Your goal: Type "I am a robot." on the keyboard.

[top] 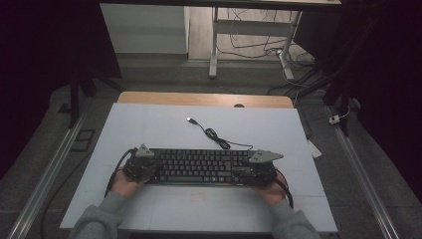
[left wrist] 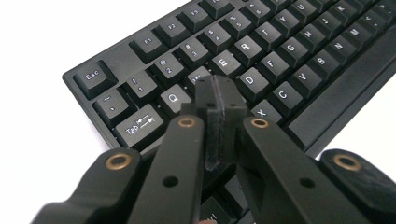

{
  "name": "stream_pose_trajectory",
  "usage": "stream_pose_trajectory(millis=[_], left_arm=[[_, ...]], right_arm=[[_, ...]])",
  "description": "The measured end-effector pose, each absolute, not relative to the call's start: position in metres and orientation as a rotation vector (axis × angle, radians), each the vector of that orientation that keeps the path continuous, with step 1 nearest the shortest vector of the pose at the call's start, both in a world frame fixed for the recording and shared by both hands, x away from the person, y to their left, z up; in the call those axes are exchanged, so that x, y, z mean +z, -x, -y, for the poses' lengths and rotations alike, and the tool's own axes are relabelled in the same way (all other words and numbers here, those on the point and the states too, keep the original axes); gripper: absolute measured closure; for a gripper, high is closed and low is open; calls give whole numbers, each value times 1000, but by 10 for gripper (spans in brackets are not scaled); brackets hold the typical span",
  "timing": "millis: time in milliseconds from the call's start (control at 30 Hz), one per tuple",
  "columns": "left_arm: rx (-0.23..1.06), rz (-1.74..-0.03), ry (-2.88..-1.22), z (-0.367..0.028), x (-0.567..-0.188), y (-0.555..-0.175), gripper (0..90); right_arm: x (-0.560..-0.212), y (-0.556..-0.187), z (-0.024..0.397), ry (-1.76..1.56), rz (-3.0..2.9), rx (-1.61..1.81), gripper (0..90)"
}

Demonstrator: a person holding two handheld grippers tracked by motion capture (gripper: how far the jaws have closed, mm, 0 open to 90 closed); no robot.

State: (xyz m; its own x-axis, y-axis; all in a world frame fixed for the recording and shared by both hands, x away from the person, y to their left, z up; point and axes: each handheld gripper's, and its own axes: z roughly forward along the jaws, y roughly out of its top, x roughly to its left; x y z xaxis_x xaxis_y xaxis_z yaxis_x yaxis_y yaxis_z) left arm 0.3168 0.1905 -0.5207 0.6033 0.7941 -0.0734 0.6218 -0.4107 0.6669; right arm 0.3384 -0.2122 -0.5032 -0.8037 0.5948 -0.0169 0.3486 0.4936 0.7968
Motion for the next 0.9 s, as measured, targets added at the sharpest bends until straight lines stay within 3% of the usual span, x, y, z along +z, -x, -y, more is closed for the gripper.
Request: stream_pose_trajectory(millis=[600,900], left_arm=[[338,-1121,-2163,-191,-523,-318,884],[366,-1118,-2066,-199,-511,-312,882]], right_arm=[[-503,-338,212,-795,-2451,1210,462],[-503,-339,212,-795,-2451,1207,461]])
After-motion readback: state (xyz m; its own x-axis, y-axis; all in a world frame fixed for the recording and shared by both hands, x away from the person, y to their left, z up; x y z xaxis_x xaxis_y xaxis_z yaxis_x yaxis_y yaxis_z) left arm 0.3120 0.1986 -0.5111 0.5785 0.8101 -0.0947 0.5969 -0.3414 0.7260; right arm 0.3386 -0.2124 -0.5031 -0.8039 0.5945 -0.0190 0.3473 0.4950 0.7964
